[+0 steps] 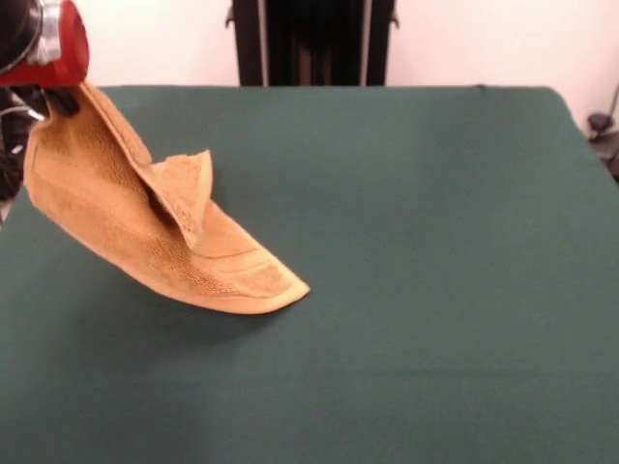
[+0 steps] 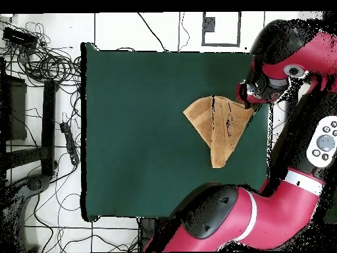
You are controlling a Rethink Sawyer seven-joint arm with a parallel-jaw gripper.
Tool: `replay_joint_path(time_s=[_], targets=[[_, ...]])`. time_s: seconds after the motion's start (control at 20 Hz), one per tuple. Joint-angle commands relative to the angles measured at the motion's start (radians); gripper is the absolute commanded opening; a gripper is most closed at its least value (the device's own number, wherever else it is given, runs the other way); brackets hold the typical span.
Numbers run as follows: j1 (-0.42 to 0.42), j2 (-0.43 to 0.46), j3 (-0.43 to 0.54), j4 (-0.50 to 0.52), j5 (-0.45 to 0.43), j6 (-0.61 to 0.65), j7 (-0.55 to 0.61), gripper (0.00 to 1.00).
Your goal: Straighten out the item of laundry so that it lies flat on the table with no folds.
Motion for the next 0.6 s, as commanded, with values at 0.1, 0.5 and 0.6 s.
replay_joint_path(time_s=[0.1, 0.5, 0.6], targets=[[0.050, 0.005, 0.147, -0.013, -0.064, 0.120, -0.168, 0.00], [0.044, -0.002, 0.150, 0.020, -0.054, 0.053, -0.159, 0.00], [0.044, -0.004, 0.142, 0.028, -0.050, 0.045, -0.161, 0.00]])
